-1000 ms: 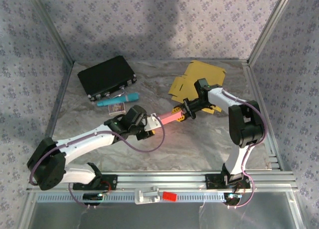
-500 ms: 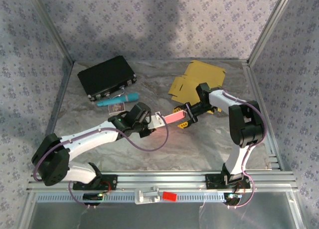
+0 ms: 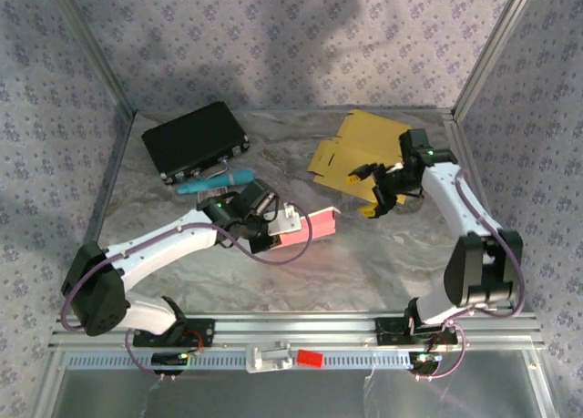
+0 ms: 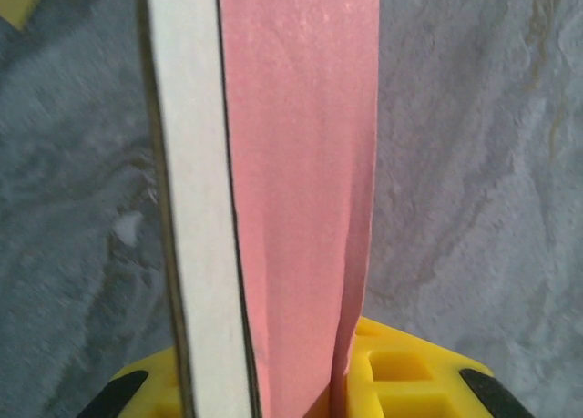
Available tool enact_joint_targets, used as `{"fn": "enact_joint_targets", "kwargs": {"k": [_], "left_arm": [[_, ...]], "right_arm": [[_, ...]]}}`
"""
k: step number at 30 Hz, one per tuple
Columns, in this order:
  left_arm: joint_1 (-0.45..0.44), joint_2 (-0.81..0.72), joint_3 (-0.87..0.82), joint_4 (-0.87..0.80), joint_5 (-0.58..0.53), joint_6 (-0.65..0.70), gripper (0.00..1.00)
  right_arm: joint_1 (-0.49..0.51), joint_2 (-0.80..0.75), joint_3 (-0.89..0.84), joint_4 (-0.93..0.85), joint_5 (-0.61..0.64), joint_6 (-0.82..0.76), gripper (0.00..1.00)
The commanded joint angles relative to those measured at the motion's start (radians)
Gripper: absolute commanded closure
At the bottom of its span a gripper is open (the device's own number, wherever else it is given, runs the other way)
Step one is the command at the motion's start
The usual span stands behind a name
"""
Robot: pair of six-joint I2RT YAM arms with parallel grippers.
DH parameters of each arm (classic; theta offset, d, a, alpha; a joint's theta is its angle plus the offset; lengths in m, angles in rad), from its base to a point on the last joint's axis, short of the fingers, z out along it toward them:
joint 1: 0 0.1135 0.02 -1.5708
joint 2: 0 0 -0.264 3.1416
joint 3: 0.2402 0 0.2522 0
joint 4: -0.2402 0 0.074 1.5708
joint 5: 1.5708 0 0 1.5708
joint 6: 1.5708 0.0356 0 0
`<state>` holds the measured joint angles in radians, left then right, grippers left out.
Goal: Fold the paper box
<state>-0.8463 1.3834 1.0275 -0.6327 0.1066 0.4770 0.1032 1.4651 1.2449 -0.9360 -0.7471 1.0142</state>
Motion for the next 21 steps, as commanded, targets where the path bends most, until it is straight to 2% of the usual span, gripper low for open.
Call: {"fn": "enact_joint_targets", "kwargs": {"k": [1, 4, 8, 10, 13, 21], "left_arm": [[0.022, 0.041, 0.044, -0.164, 0.027, -0.054, 0.82], [0.031, 0.075, 0.062, -0.187, 0.003, -0.078, 0.81], [0.031, 0.128, 0.108, -0.205, -0.044, -0.092, 0.8], [0.031, 0.142, 0.123, -0.202, -0.047, -0.094, 0.79], [0.032, 0.153, 0.133, -0.198, -0.046, -0.093, 0.77], [0.032, 0.154, 0.131, -0.188, -0.048, -0.097, 0.75]], "right_arm": [[0.04, -0.124, -0.08, 0.023, 0.199, 0.054, 0.28], [0.16, -0.225, -0.177, 0.131, 0.339, 0.181, 0.36], [0.359, -0.28, -0.259, 0.281, 0.526, 0.344, 0.38], [0.42, -0.276, -0.281, 0.33, 0.588, 0.404, 0.39], [0.47, -0.241, -0.271, 0.378, 0.625, 0.444, 0.4], [0.506, -0.183, -0.247, 0.363, 0.597, 0.447, 0.46]]}}
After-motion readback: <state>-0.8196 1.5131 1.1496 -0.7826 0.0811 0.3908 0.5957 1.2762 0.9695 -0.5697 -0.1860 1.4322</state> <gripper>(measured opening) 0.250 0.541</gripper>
